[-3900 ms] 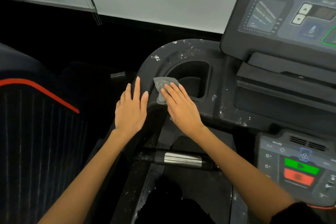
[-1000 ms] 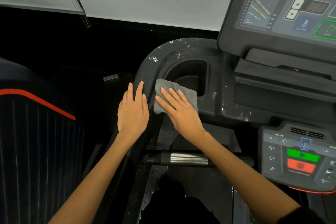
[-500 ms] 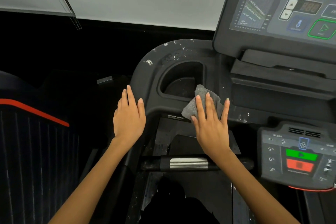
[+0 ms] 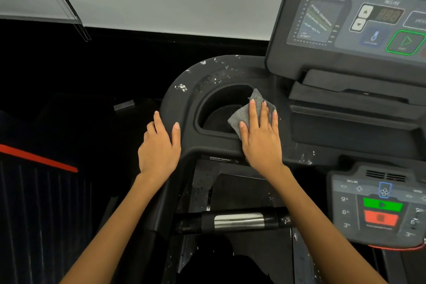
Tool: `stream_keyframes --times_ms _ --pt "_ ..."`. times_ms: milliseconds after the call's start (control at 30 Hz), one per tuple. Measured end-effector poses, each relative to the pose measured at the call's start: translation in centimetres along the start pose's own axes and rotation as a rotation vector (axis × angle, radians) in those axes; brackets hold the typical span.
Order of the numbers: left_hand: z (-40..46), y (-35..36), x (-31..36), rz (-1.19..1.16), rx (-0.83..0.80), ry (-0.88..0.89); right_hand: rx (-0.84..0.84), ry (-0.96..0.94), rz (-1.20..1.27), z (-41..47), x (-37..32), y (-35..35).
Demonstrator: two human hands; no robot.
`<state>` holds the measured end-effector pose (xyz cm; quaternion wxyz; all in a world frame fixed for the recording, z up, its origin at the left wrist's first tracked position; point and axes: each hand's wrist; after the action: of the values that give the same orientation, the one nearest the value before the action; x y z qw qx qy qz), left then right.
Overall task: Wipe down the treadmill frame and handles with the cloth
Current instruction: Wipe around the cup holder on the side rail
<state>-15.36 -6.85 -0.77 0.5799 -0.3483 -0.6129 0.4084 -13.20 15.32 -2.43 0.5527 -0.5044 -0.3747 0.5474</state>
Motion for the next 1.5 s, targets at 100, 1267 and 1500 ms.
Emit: stream_keyframes --times_ms 100,1267,1500 --pt "1.0 0.0 0.2 -0.018 -0.012 -0.019 -0.016 0.024 0.028 2.2 0.3 0.4" --pt "6.0 1.0 2.4 0.004 0.044 -0.014 0.119 -0.379 0.208 18.9 -8.9 4.6" --pt "6.2 1.1 2.2 -0.032 0.035 -0.012 -0.065 -0.792 0.299 15.4 -6.7 4.2"
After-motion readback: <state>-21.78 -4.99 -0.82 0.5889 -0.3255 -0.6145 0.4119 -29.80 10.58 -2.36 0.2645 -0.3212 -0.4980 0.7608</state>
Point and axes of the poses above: each hand's wrist, its own z-axis towards the middle knuckle, its own y-axis out of the palm, x = y × z, and after that the axes turned 3 degrees about x, right-handed
